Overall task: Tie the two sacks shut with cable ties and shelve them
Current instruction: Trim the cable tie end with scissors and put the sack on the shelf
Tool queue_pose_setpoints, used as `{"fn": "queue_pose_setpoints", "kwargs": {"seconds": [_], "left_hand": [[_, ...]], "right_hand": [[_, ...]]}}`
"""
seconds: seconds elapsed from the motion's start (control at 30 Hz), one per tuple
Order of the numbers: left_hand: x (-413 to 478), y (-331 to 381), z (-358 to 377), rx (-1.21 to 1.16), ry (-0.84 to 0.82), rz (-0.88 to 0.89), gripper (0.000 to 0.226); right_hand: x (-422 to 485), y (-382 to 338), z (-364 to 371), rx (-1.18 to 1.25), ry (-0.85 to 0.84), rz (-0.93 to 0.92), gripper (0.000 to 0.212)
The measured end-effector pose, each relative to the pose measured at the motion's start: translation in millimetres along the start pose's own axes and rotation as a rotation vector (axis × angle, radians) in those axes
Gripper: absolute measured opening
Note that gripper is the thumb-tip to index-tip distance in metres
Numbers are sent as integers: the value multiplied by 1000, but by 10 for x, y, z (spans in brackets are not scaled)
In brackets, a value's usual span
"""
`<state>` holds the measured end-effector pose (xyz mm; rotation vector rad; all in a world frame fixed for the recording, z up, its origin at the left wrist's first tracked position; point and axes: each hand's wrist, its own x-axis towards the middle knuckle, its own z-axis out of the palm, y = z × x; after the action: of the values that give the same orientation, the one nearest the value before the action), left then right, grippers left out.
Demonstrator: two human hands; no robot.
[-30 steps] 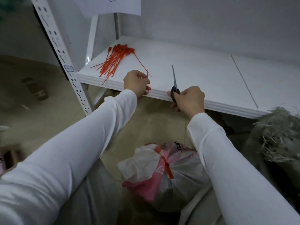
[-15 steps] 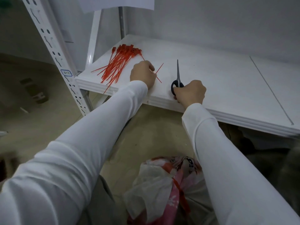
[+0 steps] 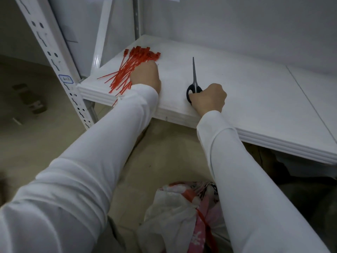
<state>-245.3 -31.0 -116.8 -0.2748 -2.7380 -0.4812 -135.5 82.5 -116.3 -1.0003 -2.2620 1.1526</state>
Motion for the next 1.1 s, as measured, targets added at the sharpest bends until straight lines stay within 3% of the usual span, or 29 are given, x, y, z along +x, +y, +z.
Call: {"fn": "queue_pose_setpoints", "kwargs": {"seconds": [0.2, 0.3, 0.47, 0.73, 0.83, 0.93, 1.1], "left_hand": [[65, -184, -75, -438, -91, -150, 15], [25, -90, -79, -601, -179, -173, 21], [-56, 58, 15, -601, -277, -177, 23], [-129, 80, -105, -536, -234, -144, 24], [-247, 91, -253, -514, -232, -88, 22], [-480, 148, -384, -488, -244, -26, 21], [-1032, 246, -594, -489, -359, 77, 20]], "right_hand": [[18, -65, 62, -6, 57, -5, 32], [19, -33, 48, -43, 113, -9, 32], [24, 86, 27, -73, 153, -18, 30], [-108, 185, -150, 52, 69, -68, 8], [-260, 272, -292, 76, 60, -88, 16], [-448, 393, -470, 48, -34, -119, 22], [-966, 631, -868, -200, -399, -295, 29]]}}
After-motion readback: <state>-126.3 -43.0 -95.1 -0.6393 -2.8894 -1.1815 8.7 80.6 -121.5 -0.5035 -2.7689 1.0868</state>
